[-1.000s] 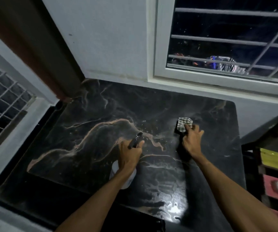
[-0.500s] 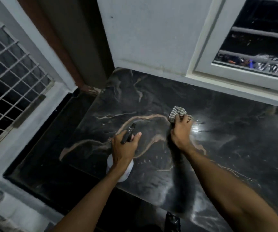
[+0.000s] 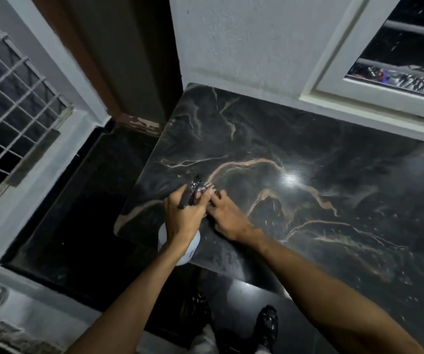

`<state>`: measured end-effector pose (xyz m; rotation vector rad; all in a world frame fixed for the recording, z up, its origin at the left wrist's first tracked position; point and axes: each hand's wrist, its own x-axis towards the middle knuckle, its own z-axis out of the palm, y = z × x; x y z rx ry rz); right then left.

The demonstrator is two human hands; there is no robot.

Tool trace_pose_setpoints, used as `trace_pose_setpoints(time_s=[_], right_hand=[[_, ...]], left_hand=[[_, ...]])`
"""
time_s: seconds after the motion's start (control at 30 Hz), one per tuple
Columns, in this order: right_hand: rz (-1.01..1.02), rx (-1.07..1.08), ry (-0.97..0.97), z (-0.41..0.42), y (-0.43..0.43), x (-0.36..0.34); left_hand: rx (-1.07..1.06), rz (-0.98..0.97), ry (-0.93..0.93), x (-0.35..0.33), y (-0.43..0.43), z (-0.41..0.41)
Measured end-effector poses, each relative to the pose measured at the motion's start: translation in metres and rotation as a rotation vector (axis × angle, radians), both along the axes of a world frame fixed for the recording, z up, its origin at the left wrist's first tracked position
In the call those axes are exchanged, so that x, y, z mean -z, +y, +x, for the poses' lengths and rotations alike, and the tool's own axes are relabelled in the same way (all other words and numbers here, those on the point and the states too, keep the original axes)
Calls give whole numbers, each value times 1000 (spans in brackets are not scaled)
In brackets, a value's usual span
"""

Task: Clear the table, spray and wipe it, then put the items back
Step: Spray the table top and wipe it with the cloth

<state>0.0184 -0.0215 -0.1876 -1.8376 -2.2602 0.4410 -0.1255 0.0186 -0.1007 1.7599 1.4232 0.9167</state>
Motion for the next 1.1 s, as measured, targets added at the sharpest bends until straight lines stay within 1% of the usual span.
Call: trace_pose_setpoints(time_s=[0.03, 0.1, 0.13, 0.17, 0.27, 0.37, 0.43, 0.47, 0.5, 0.63, 0.67, 0.7, 0.77, 0.8, 0.83, 0.87, 0.97, 1.0, 1.03, 1.1], right_hand=[[18, 89, 24, 7, -11, -2], [51, 446, 101, 36, -38, -1], [45, 575, 114, 52, -54, -1], [23, 641, 103, 66, -72, -2], [-1, 711, 56, 99, -138, -7], [-27, 1039, 85, 137, -195, -15], [-71, 1190, 75, 153, -224, -17], [-90, 1204, 70, 153, -234, -19], [-104, 1172, 81, 148, -240, -19], [-128, 823, 84, 120, -259, -11], [-115, 808, 81, 121, -262, -10], [-99, 858, 92, 126, -263, -11], [-85, 1054, 128, 131, -261, -13], [-85, 1122, 147, 125, -256, -15], [-87, 1136, 162, 113, -248, -16], [-79, 1087, 167, 94, -237, -16], [-60, 736, 165, 29, -205, -7], [-46, 660, 158, 17, -193, -5], [-41, 674, 166, 6, -175, -6], [-79, 860, 241, -19, -135, -11]], left_hand=[[16, -3, -7, 0, -4, 0], [45, -52, -42, -1, -21, 1], [62, -94, -53, -2, -31, 3], [85, -125, -49, -2, -43, 6], [154, -166, -33, -1, -85, 18], [156, -178, -4, -1, -125, 33], [149, -195, 38, 1, -152, 40], [151, -210, 46, 4, -164, 42], [154, -225, 52, 8, -173, 43], [129, -286, 88, 24, -199, 37], [115, -284, 105, 24, -203, 33], [104, -268, 124, 26, -205, 29], [84, -244, 152, 28, -204, 17], [66, -246, 147, 29, -202, 10], [49, -252, 134, 30, -199, 4], [34, -263, 121, 29, -195, -3], [-10, -277, 72, 28, -178, -27], [-25, -271, 63, 26, -173, -33], [-48, -267, 61, 25, -165, -41], [-96, -243, 67, 23, -149, -58]])
